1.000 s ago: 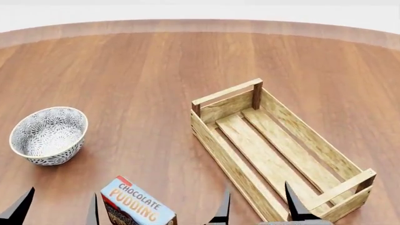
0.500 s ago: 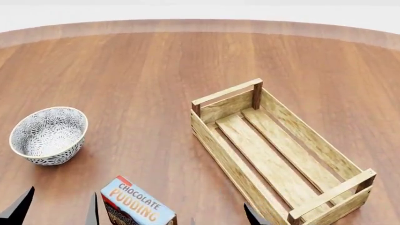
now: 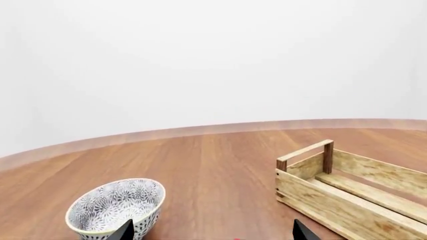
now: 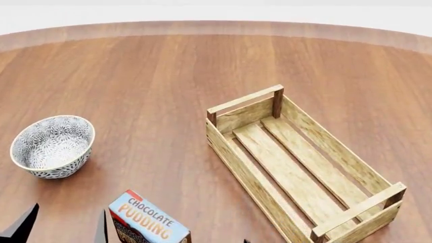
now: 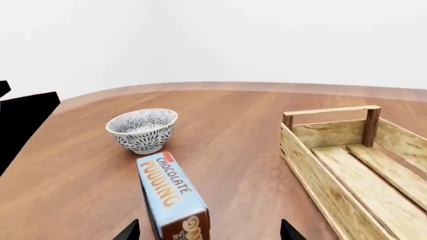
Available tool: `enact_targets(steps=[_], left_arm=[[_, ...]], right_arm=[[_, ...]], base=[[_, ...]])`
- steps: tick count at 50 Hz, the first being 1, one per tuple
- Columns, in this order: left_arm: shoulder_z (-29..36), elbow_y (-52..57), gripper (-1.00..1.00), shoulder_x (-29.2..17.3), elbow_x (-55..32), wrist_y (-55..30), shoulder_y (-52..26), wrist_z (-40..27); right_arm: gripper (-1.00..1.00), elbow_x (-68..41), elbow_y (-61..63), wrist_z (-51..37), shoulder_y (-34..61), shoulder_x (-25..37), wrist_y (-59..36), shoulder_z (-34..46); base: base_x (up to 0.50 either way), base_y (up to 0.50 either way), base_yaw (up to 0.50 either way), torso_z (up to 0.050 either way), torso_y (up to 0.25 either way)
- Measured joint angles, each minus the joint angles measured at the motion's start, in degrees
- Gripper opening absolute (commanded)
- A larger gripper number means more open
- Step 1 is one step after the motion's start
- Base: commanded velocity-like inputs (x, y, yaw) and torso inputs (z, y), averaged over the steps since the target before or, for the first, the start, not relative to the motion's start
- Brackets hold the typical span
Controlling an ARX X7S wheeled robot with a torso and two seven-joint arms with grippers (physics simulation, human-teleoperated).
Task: Pick up the chocolate pudding and put it in the tray.
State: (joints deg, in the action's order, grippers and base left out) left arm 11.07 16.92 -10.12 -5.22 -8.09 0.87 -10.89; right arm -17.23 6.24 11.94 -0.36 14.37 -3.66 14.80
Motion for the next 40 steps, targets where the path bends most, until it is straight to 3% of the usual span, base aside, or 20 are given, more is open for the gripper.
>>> enact_targets(steps=[40], left_arm=[[1.8, -0.9, 1.00, -0.8, -0.6, 0.6, -0.3, -1.5]], right_arm=[[1.00, 8.2, -14.5, 1.3, 7.7, -0.6, 0.5, 7.3]], base=[[0.00, 0.00, 0.00, 0.000, 0.000]])
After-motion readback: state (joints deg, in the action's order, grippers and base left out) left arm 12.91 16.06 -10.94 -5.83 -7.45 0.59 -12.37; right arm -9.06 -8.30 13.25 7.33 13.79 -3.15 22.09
